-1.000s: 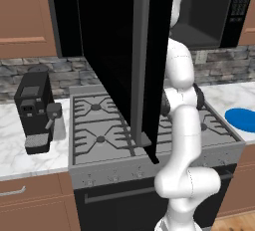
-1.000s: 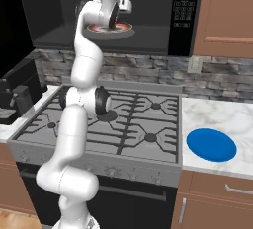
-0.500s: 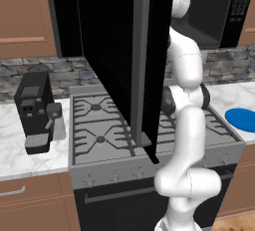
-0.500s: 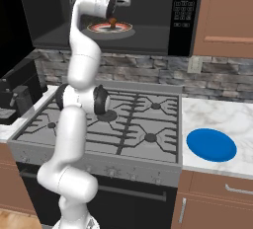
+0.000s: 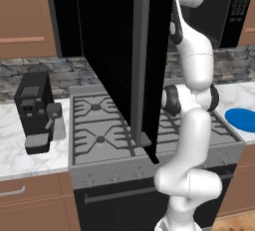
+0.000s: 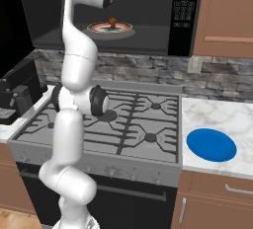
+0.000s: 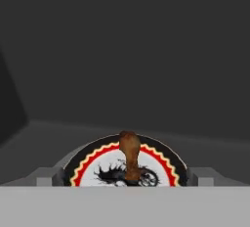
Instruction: Pick the chicken drumstick from the counter and place it in the microwave. Then turn on the microwave.
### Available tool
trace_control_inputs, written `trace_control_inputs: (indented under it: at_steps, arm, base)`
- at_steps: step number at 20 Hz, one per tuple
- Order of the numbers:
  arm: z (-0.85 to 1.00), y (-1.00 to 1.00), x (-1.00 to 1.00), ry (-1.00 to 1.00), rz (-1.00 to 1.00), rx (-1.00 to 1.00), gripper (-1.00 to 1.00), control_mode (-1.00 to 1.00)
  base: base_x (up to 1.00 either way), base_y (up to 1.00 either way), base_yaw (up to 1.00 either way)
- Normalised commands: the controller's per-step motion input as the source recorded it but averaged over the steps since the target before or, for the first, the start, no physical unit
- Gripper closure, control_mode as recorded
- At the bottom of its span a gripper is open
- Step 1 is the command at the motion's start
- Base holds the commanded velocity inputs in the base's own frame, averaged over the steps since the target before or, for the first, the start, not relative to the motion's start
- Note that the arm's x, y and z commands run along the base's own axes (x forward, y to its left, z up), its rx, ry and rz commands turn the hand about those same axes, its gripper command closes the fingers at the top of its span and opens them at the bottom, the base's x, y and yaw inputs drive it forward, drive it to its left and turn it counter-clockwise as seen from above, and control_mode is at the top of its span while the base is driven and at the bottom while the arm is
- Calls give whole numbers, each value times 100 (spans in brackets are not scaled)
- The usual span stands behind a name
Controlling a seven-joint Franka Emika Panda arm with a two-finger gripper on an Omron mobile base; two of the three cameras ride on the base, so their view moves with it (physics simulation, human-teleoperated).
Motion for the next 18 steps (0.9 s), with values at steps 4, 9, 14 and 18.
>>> trace_control_inputs:
  at_steps: [4, 9, 14, 18]
  arm:
    - [-75, 0, -43, -29, -1, -1, -100, -100]
    - [-75, 0, -49, -15, -1, -7, -100, -100]
    - [-75, 0, -51, -10, 0, -10, -100, -100]
    - [-75, 0, -54, -7, 0, -11, -100, -100]
  base:
    - [0, 0, 0]
    - [0, 0, 0]
    - [0, 0, 0]
    - [0, 0, 0]
